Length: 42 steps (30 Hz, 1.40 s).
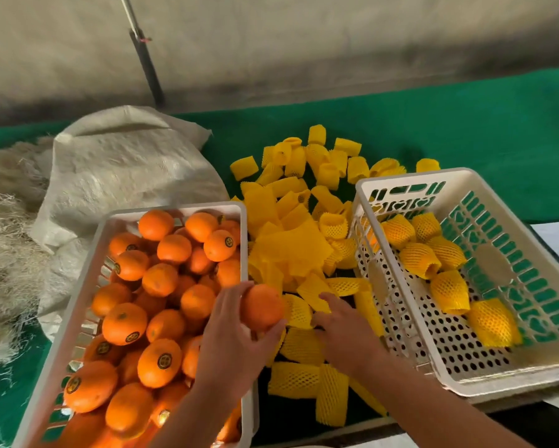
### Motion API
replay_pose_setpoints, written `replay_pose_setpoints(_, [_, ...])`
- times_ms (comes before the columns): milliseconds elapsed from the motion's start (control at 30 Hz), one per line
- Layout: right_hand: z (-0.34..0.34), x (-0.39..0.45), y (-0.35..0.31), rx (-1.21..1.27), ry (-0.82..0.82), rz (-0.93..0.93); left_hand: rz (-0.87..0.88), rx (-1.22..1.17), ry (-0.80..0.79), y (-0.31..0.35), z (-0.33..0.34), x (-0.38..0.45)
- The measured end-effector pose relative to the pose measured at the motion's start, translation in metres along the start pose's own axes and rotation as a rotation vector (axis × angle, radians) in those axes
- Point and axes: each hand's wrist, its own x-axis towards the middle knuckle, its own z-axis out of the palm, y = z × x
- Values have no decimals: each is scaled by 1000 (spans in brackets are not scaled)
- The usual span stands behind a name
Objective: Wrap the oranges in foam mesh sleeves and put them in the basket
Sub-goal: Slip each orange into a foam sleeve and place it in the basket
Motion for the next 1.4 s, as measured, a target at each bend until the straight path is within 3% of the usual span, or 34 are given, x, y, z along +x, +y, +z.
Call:
replay_pose_setpoints(67, [6,15,-11,-104,-151,2,23,23,-76,0,14,-14])
replay_pose_setpoints(200, [13,31,-24,-220,-210,-140,76,122,-199,-13,31,-29])
replay_pose_setpoints(333, [10,35,-20,-231,-294,-107,94,203,-236,-18,38,-27])
replay_pose_setpoints(533, [-24,-1,-8,68,-12,-192,245,309,-439,-16,32,-26])
replay_pose_setpoints(633, [-37,-27,-10,176,48,-196,344,336,-585,-6,26,-21])
replay_pose_setpoints(800, [-37,-34,-11,62,92,-218,532,674,-851,16,27,-1])
replay_pose_setpoints(900, [-31,-30,-12,1,106,-193,636,924,-932,12,35,8])
replay_pose_setpoints(1033, [-31,-19,-16,-36,103,-192,661,1044,-1033,-3,50,19])
replay_pose_setpoints(1167, [-40,-9,-24,-115,46,-135,669,1064,-1079,-11,65,27])
replay_pose_setpoints(1400, [-44,-2,-30,-89,-66,60,697,1082,-915,7,62,33])
